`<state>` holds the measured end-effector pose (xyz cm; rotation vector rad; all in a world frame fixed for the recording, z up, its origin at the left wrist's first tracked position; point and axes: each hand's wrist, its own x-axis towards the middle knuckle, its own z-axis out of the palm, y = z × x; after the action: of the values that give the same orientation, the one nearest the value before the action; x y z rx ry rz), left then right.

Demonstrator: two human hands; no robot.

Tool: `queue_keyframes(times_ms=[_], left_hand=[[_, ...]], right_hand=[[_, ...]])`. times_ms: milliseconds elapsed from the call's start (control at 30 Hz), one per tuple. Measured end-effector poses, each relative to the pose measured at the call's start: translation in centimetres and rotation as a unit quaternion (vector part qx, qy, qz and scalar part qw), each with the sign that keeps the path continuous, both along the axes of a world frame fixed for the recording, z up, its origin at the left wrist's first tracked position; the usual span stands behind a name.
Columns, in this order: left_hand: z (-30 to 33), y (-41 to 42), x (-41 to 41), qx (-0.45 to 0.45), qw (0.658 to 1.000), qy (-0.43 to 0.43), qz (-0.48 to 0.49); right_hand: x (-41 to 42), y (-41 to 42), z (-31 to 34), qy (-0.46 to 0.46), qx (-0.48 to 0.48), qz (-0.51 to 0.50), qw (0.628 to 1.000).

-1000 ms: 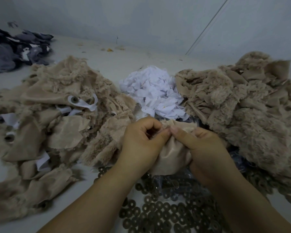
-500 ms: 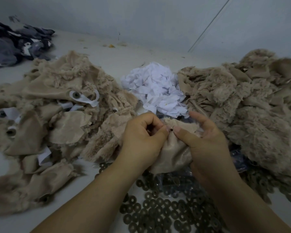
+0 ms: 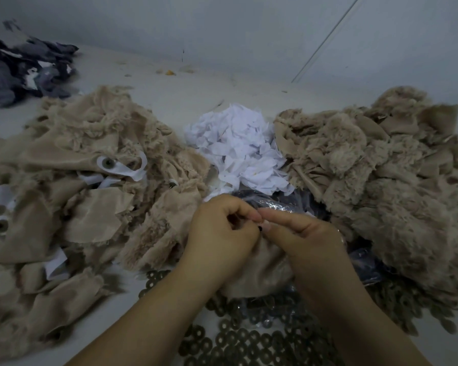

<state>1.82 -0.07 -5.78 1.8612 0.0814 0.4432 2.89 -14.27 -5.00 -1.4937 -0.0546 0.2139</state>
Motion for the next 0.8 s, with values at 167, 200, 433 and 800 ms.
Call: queue_keyframes(times_ms=[167, 200, 433, 800], left_hand=[[2.1, 0.9, 3.5, 0.215, 0.976, -0.011, 0.016], [2.2, 1.1, 4.6, 0.259, 0.966, -0.015, 0.014], [0.7, 2.3, 10.6, 0.327, 0.934, 0.097, 0.109], [0.0, 3.8, 9.5, -0.031, 0.995, 0.081, 0.058]], right_hand=[[0.9, -0.1, 0.5, -0.005, -0.018, 0.006, 1.0], [1.0, -0.1, 0.6, -0.003, -0.024, 0.007, 1.0], [2.6, 0.1, 1.1, 0.01, -0.061, 0.022, 0.998], [4.2, 0.1, 1.4, -0.061, -0.149, 0.061, 0.985]])
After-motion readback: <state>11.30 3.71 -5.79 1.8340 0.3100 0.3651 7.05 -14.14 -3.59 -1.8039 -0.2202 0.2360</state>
